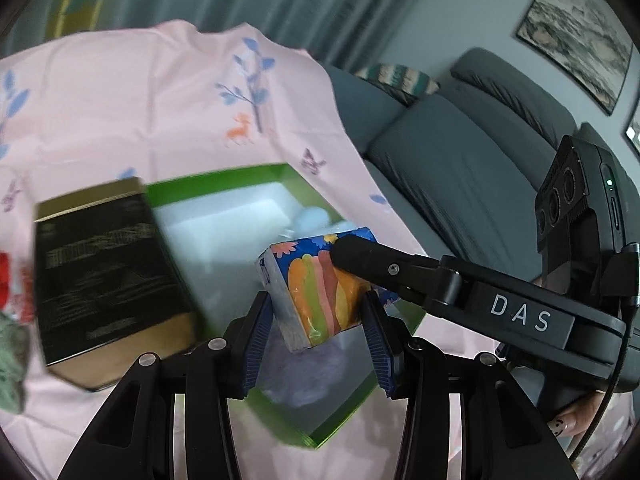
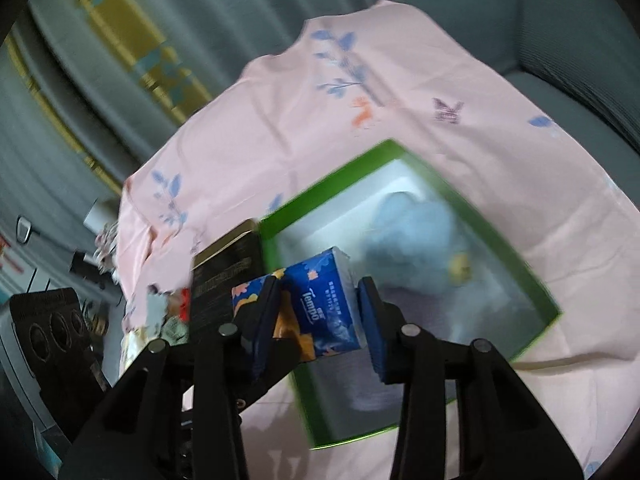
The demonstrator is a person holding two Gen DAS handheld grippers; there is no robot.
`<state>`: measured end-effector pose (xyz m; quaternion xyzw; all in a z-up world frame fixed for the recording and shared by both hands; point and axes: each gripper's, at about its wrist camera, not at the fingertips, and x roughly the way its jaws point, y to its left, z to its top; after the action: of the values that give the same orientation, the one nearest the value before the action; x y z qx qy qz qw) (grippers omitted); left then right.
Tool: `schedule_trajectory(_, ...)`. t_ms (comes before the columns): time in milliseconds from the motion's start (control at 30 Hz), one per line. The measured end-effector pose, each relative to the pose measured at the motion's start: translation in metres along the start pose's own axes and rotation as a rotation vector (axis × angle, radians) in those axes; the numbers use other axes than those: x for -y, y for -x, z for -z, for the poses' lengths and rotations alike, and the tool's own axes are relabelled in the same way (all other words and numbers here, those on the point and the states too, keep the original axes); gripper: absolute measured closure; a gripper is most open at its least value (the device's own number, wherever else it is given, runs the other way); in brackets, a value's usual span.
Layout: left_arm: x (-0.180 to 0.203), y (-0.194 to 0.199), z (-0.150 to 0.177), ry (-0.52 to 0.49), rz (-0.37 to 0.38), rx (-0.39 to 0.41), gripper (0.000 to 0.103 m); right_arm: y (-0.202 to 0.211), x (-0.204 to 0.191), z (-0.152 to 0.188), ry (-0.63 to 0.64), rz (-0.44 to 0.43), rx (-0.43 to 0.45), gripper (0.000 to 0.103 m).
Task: Organize soft objects
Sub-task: 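Regrasp the tissue pack, carry it into the green box, release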
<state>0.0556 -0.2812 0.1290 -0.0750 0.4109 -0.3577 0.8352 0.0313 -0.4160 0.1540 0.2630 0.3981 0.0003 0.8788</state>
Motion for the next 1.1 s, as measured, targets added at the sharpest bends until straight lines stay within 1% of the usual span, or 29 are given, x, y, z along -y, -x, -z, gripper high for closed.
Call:
schedule_trajectory(100, 0.005, -0.021, 0.001, 0.002, 0.000, -0.047, 0.057, -0.007, 0.021, 0.002, -0.059, 0.021, -0.029, 0.064)
schedule_trajectory(200, 0.008, -0.039, 0.005, 0.007, -0.001, -0.087, 0.057, -0.014, 0.035, 0.005, -0.090, 0.054, -0.056, 0.064)
schedule_trajectory(333, 0.010, -0.053, 0.010, 0.024, 0.013, -0.128, 0.057, -0.017, 0.050, 0.007, -0.124, 0.083, -0.075, 0.064)
schedule_trajectory(467, 0.010, -0.059, 0.015, 0.041, 0.033, -0.161, 0.057, -0.019, 0.057, 0.009, -0.135, 0.127, -0.090, 0.064)
schedule_trajectory(600, 0.012, -0.063, 0.018, 0.039, 0.016, -0.175, 0.057, -0.024, 0.062, 0.009, -0.141, 0.145, -0.105, 0.064)
schedule_trajectory(767, 0.017, -0.066, 0.021, 0.012, -0.025, -0.185, 0.057, -0.030, 0.062, 0.009, -0.124, 0.200, -0.116, 0.066)
schedule_trajectory(967, 0.021, -0.071, 0.021, 0.020, -0.018, -0.200, 0.057, -0.029, 0.069, 0.010, -0.141, 0.230, -0.120, 0.066)
schedule_trajectory(1100, 0.027, -0.070, 0.022, -0.012, -0.018, -0.195, 0.057, -0.027, 0.070, 0.010, -0.148, 0.240, -0.114, 0.065)
